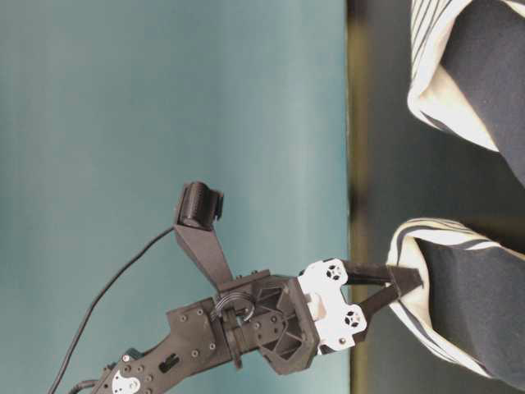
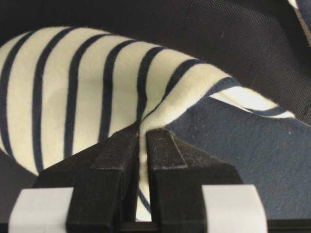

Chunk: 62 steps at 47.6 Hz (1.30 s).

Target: Arrange the slippers with the left arm.

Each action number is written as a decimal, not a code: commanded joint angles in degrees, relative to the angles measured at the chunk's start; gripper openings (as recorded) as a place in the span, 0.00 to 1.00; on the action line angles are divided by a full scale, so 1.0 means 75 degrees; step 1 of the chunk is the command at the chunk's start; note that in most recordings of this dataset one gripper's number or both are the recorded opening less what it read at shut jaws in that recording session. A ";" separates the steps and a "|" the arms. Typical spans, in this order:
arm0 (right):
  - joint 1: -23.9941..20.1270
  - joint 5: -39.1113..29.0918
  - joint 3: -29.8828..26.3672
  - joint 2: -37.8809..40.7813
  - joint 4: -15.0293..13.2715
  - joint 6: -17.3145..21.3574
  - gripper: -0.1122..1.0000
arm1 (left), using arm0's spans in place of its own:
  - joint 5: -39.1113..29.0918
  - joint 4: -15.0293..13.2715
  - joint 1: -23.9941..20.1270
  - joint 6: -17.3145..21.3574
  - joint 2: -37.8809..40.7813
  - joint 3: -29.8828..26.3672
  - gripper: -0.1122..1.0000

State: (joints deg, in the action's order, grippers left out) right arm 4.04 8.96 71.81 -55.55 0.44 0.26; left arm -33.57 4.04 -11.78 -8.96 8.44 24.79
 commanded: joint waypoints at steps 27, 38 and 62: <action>0.0023 0.0035 -0.0059 0.0035 0.0023 0.0059 0.10 | 0.0293 -0.0023 0.0187 0.0105 -0.0082 0.0141 0.80; 0.0023 0.0035 -0.0059 0.0035 0.0023 0.0059 0.10 | 0.0340 -0.0023 0.0469 0.1184 -0.0410 -0.0035 0.86; 0.0023 0.0035 -0.0047 0.0023 0.0023 0.0059 0.10 | 0.2672 -0.0023 0.1313 0.6281 0.0492 -0.1512 0.86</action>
State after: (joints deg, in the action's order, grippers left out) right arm 4.04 8.96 71.81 -55.63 0.44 0.26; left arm -14.94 3.96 -1.76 37.27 9.05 16.35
